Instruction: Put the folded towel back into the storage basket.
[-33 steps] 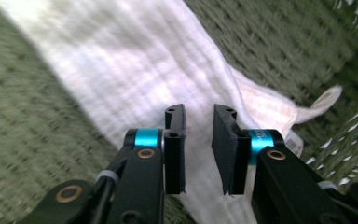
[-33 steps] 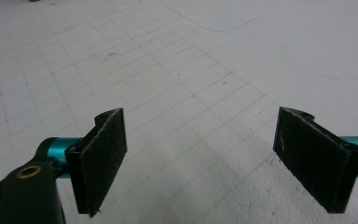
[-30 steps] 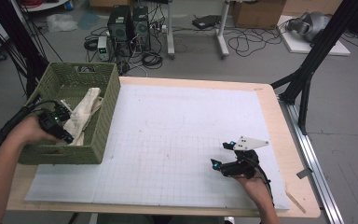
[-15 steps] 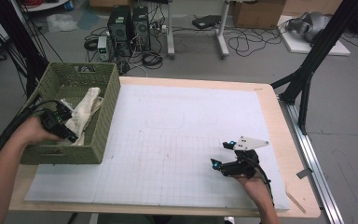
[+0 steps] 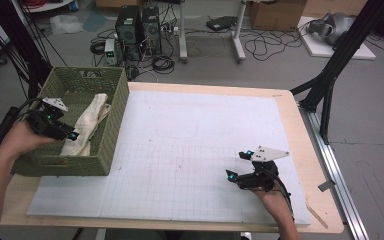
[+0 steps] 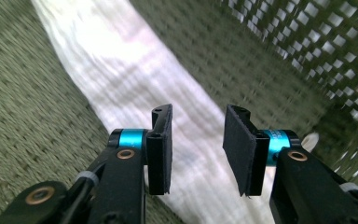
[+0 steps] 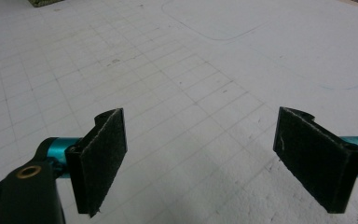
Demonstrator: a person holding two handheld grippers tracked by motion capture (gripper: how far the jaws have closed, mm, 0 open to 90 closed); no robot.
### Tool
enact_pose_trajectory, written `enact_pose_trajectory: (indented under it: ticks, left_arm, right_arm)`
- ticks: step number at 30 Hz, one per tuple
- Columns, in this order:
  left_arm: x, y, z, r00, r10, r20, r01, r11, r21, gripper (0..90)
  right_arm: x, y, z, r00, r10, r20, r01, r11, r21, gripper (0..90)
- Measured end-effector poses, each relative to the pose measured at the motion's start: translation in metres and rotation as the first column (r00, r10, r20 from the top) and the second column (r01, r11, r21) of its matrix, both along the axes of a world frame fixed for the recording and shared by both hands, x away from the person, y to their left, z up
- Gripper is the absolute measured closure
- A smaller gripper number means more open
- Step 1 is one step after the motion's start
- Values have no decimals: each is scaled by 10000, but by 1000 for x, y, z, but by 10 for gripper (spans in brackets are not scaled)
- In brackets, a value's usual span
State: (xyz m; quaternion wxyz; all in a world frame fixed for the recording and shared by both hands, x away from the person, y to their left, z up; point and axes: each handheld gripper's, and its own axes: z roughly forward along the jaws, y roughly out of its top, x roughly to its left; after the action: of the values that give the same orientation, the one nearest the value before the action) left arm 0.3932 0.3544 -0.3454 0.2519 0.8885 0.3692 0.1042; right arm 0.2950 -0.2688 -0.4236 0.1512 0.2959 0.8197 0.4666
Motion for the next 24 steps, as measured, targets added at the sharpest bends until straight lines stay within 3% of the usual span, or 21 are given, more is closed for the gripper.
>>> enact_pose_trajectory:
  ticks: [10, 14, 19, 23, 24]
  left_arm:
    - [-6, 3, 2, 9987, 324, 401, -309, 9988, -371, 576]
    - [-7, 3, 7, 9959, 488, 766, -408, 9940, -1018, 555]
    - [-13, 2, 14, 9867, 665, 1482, -373, 9807, -1917, 506]
    - [-19, 2, 18, 9741, 1030, 2014, -405, 9554, -2927, 476]
    - [-21, 2, 19, 9701, 1095, 2168, -398, 9521, -3031, 469]
  right_arm:
    - [0, 1, 1, 10000, 22, 21, -22, 10000, -7, 164]
    - [0, 1, 1, 10000, 24, 38, -24, 10000, -22, 164]
    - [-1, 1, 1, 10000, -11, 59, 11, 10000, 7, 164]
    - [-1, 1, 1, 9999, 32, 125, -33, 10000, 36, 164]
    - [-1, 1, 2, 10000, 3, 54, -4, 10000, 61, 164]
